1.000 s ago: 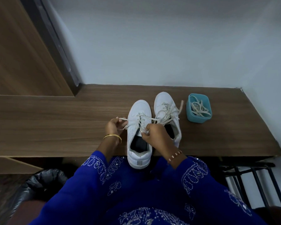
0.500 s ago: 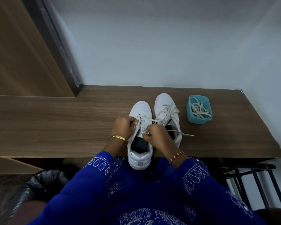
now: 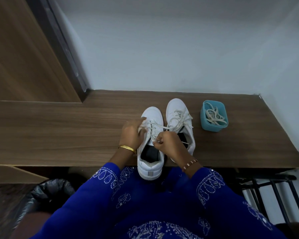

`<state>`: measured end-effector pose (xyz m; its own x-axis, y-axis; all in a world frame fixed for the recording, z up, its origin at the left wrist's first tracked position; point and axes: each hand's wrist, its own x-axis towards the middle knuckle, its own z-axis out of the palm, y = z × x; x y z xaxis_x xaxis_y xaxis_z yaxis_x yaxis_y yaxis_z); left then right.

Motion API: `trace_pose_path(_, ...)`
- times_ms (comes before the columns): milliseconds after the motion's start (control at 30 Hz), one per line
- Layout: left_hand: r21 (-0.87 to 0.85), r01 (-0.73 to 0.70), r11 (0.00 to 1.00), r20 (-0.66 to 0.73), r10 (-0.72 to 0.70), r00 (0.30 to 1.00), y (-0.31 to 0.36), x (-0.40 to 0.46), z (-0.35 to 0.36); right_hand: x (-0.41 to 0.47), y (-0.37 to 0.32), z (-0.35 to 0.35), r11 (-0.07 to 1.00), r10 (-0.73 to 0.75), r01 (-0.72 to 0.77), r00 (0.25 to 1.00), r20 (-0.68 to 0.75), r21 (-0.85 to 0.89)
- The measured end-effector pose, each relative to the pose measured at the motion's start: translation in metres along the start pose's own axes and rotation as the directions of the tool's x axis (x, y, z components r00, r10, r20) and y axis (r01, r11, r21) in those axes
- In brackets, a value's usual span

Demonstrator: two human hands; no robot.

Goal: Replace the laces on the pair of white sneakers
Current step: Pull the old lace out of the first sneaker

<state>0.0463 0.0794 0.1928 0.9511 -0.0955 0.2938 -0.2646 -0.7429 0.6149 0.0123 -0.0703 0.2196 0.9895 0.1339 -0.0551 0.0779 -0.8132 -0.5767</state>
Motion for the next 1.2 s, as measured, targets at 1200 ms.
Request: trace_pose_path(1200, -0.475, 0.446, 0.758, -0.051, -0.530, 0.846, 0.001, 0.000, -0.006, -0.001, 0.005, 0.003, 0.999, 0.008, -0.008, 1.000, -0.006, 0.045)
